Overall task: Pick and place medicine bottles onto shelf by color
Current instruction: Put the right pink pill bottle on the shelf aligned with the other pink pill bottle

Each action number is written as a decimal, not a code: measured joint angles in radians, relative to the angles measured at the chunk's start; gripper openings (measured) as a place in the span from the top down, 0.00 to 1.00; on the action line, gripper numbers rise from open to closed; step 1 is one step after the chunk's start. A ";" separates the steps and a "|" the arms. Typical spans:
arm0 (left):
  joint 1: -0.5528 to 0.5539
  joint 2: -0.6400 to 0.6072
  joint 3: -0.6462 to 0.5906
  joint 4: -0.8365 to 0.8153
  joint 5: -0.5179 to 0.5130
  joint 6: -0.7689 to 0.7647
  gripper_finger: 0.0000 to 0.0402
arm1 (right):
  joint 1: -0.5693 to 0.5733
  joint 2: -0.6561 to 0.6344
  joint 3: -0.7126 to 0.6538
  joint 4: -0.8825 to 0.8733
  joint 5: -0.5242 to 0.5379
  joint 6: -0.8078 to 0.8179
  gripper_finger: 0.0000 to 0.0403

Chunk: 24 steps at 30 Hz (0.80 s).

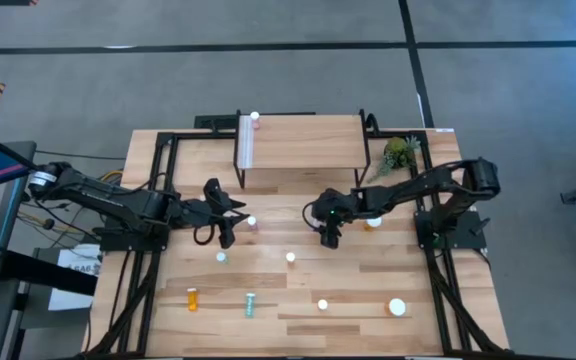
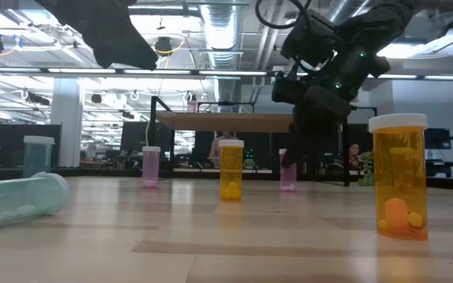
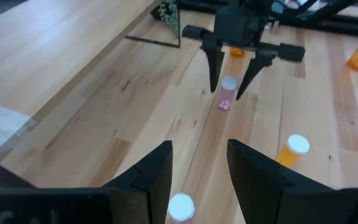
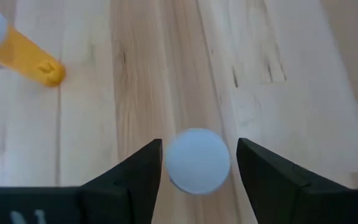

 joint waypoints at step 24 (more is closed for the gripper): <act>0.000 0.004 0.000 0.020 -0.001 0.010 0.65 | 0.000 -0.025 0.003 -0.048 0.000 -0.012 0.65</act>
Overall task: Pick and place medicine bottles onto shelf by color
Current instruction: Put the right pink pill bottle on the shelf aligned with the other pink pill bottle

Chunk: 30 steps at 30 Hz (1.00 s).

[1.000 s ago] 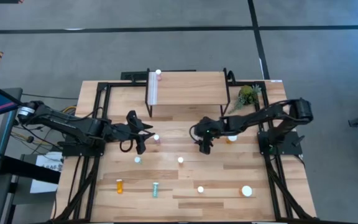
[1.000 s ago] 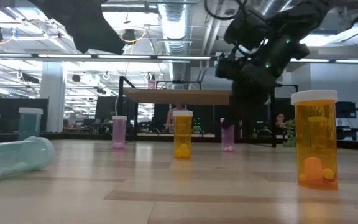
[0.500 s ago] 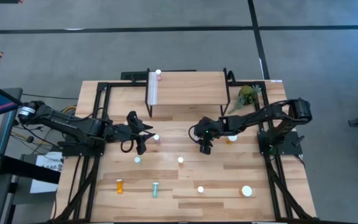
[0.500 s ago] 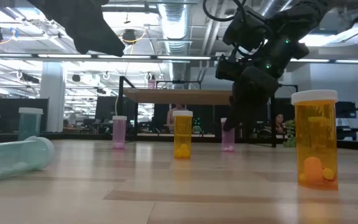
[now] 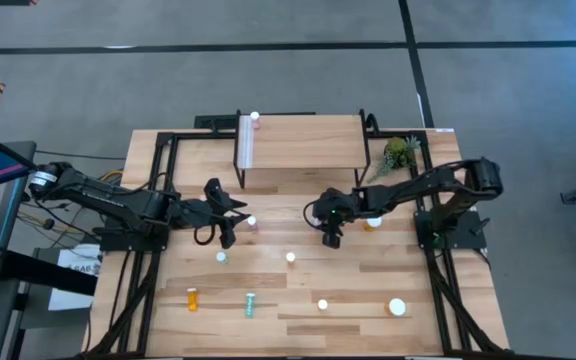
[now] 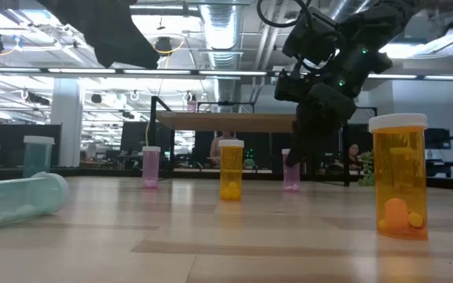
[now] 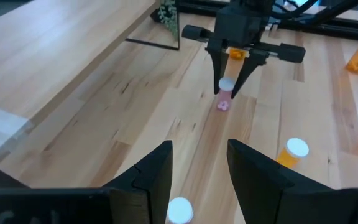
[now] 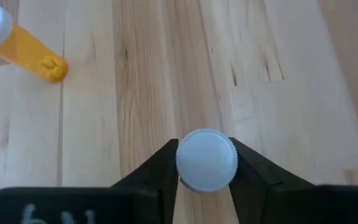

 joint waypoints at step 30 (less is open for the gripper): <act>0.117 0.203 -0.001 0.324 0.093 0.164 0.36 | -0.064 -0.037 0.430 -0.244 -0.078 -0.130 0.66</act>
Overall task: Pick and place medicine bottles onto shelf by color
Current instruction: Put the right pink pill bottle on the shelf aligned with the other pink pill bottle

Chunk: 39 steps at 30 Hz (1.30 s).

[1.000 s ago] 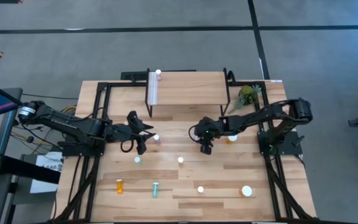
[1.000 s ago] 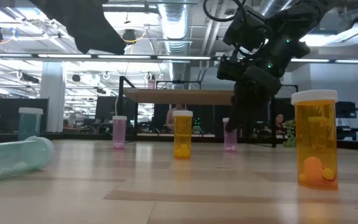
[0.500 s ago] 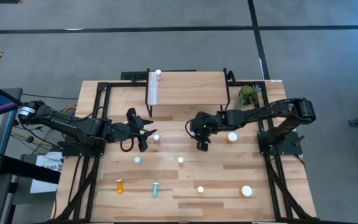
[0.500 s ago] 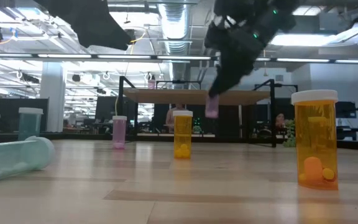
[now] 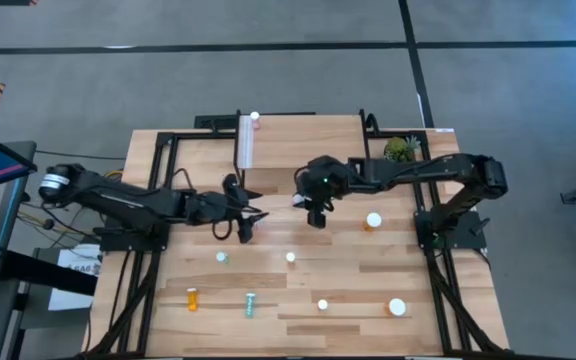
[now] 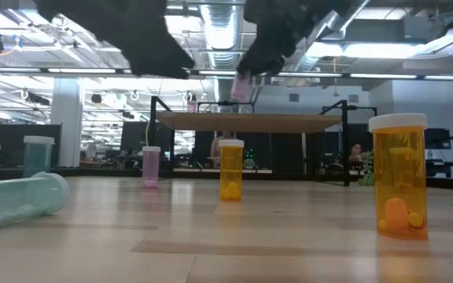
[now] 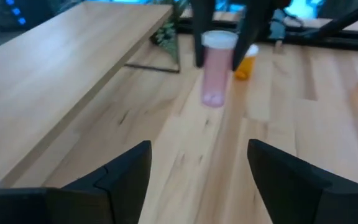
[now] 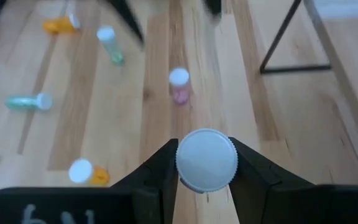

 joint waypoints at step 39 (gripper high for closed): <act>0.081 -0.106 0.001 -0.082 -0.134 0.018 0.34 | -0.101 0.002 0.079 0.037 -0.008 -0.020 0.65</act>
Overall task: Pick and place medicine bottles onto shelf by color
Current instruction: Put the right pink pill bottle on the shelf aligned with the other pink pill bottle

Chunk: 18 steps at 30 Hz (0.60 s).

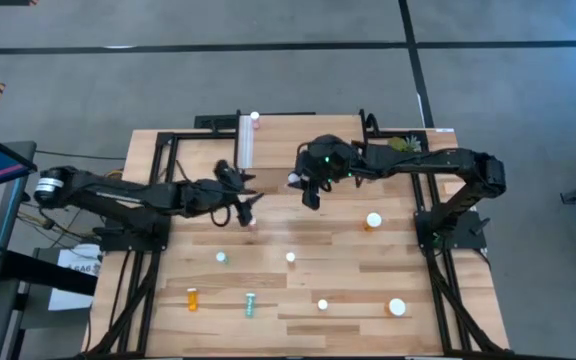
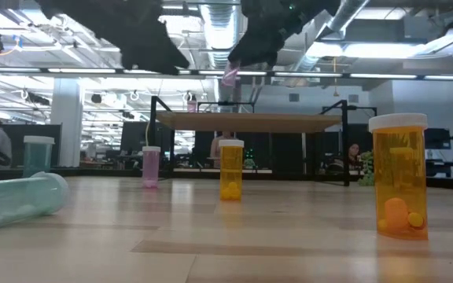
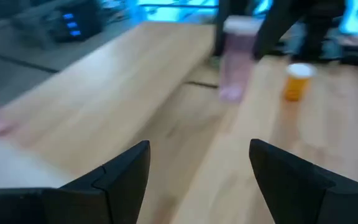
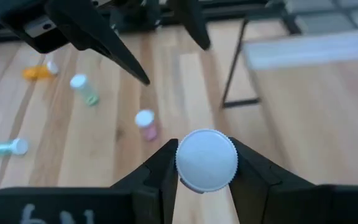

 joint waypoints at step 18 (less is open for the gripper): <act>0.102 0.086 0.325 -0.322 0.198 0.096 0.35 | -0.031 0.011 0.065 -0.049 -0.067 -0.039 0.64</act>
